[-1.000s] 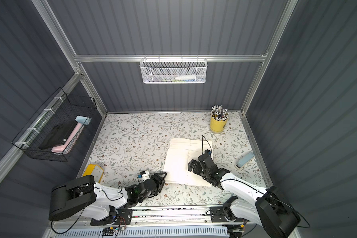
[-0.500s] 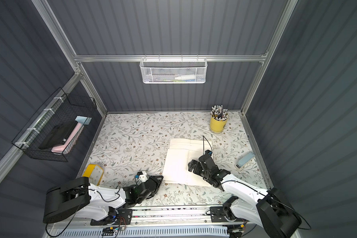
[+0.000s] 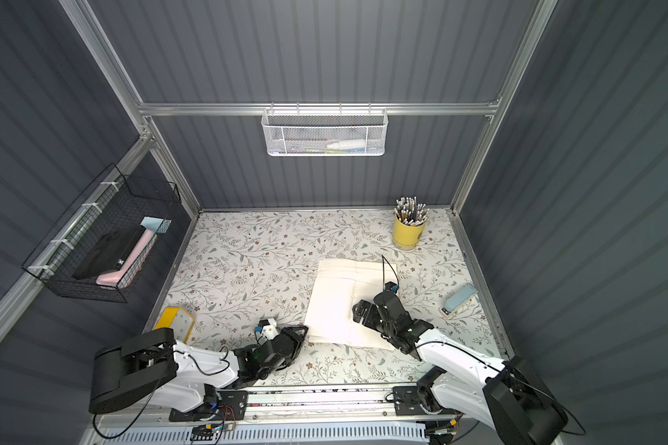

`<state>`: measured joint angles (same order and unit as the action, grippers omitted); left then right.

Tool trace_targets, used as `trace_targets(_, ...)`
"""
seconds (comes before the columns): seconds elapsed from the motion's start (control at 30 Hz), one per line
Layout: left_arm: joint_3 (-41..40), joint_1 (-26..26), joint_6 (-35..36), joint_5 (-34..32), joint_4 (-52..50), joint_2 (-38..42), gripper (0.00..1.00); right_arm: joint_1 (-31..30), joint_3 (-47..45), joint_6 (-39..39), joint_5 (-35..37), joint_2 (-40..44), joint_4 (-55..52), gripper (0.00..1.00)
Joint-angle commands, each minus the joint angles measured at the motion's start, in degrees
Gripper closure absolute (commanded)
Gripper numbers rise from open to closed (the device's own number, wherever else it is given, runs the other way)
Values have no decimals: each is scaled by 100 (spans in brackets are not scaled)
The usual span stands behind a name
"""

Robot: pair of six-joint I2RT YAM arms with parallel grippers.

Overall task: Close the notebook
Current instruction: Close the notebook at the center of the board.

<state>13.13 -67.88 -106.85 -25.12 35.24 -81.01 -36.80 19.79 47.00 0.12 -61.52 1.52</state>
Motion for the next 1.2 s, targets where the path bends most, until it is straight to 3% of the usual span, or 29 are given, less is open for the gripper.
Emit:
trace_targets(0.0,-81,-41,119,-1,-298,-178,63,-29,-238,140,-158,-113,-664,1)
trace_targets(0.23,-222,-40,17,-69,439,-624,65,-27,-244,150,-169,-89,-661,1)
trace_targets(0.6,-33,-48,205,-278,-488,-177,100,-23,-232,149,-207,-123,-587,1)
trace_targets(1.03,-60,-50,485,-220,20,-302,100,-27,-216,125,-224,61,-590,1)
trace_targets(1.1,14,-49,690,-98,-13,-205,82,-25,-221,127,-226,69,-598,1)
trace_targets(1.17,147,-44,826,-67,-376,-25,77,-24,-230,141,-232,70,-577,1)
